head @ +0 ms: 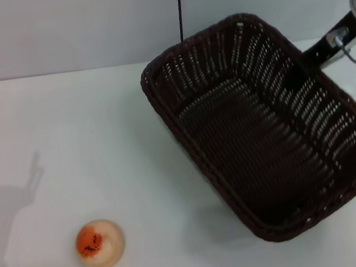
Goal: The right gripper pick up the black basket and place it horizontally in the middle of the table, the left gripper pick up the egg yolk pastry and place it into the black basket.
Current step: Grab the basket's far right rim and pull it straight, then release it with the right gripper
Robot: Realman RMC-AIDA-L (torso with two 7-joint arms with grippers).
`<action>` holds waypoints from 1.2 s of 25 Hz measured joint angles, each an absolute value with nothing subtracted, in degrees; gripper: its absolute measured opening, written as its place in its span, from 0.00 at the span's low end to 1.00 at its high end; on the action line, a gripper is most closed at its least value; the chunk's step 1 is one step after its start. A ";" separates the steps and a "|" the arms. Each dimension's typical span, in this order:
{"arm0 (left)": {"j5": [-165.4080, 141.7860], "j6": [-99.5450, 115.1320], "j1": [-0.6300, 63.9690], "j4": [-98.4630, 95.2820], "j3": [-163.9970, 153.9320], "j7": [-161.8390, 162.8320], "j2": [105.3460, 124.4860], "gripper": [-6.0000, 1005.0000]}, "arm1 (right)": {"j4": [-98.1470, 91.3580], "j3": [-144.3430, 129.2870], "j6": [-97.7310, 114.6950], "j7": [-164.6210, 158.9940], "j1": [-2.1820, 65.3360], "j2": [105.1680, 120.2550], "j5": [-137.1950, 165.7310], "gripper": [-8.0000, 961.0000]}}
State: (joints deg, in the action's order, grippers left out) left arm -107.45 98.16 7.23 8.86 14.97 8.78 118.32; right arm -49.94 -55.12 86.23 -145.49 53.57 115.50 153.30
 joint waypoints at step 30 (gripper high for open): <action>-107.97 103.57 1.92 11.89 12.57 8.39 118.61 0.81 | -58.57 -69.00 82.00 -101.74 54.54 119.02 143.55 0.15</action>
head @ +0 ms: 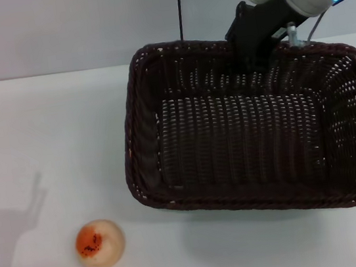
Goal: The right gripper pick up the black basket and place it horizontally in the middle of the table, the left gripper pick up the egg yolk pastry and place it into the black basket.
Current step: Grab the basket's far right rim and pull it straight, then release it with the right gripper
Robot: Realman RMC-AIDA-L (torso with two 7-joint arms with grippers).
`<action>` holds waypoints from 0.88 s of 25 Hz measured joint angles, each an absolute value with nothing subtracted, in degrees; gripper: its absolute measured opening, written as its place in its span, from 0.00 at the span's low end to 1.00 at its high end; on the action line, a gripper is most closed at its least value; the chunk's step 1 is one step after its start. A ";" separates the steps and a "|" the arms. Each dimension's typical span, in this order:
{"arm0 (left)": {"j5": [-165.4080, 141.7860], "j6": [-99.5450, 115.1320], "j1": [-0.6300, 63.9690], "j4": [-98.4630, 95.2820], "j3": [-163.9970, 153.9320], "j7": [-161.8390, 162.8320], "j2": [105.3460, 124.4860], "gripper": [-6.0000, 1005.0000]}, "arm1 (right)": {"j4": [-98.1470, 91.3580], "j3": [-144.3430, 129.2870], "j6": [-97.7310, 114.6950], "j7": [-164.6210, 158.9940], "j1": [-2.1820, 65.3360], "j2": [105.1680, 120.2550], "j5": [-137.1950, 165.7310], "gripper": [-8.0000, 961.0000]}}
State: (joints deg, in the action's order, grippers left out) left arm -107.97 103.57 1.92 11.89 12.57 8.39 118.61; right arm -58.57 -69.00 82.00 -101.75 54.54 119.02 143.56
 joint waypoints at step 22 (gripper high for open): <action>-107.93 103.60 2.26 12.51 12.56 8.84 118.63 0.81 | -58.23 -83.06 72.64 -101.84 51.55 119.44 139.33 0.35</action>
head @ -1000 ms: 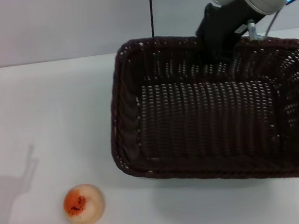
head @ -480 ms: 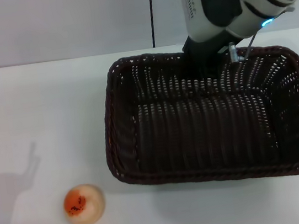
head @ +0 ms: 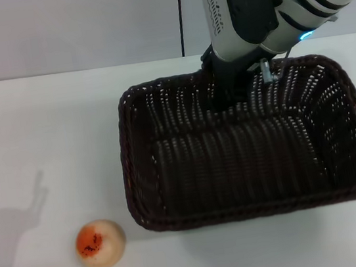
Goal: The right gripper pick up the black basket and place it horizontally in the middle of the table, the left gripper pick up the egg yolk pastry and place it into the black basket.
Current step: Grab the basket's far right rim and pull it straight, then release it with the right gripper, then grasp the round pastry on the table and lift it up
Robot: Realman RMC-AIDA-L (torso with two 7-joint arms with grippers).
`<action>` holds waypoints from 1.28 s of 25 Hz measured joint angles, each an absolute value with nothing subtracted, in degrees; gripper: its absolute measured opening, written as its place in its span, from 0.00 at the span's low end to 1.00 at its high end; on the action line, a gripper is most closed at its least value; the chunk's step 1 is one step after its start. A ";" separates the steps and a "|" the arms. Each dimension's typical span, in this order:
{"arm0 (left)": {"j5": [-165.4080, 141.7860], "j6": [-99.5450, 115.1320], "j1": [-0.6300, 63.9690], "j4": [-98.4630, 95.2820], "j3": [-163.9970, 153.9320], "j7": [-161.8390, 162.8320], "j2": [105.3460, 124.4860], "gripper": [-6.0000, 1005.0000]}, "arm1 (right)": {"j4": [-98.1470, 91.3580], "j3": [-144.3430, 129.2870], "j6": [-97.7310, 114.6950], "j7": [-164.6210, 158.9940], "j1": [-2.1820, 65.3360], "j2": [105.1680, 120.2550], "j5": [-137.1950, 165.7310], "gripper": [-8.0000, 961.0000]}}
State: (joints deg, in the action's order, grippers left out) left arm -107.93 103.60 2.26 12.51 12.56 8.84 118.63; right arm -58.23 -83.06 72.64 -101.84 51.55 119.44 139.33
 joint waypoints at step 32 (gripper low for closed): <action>-110.53 99.73 5.43 -21.45 -24.33 46.47 118.06 0.81 | -68.16 -67.69 65.67 -78.80 2.58 119.29 68.69 0.70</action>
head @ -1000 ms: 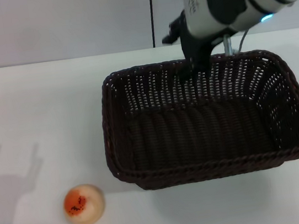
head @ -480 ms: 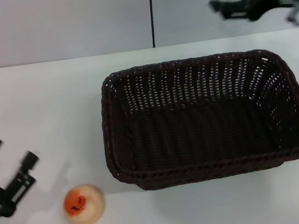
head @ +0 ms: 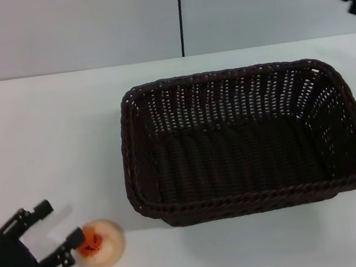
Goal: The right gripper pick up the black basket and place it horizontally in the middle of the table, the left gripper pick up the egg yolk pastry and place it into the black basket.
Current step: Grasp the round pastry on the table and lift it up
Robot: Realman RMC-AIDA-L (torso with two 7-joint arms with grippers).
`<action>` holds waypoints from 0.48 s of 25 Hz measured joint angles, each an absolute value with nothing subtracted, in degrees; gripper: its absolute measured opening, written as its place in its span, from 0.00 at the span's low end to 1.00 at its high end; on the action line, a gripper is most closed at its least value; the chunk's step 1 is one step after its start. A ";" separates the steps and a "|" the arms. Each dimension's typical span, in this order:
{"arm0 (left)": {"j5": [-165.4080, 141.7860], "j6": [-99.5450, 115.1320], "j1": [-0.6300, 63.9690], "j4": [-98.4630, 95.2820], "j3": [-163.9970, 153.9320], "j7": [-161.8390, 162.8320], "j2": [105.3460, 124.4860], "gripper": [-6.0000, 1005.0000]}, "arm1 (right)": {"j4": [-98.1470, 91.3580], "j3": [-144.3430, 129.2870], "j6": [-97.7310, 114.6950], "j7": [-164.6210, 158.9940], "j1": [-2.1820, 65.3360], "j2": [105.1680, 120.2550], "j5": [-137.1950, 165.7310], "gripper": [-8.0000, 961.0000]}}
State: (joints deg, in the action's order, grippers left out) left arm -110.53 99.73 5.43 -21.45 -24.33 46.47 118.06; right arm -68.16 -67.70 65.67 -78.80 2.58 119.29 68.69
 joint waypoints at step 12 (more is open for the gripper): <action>-115.41 93.30 7.22 -20.35 -26.24 45.50 118.62 0.81 | -54.66 -56.67 82.39 -74.59 5.48 119.10 61.43 0.70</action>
State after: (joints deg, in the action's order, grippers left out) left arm -115.41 93.30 7.22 -20.35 -26.24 45.50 118.62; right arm -54.66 -56.67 82.39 -74.59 5.48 119.10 61.43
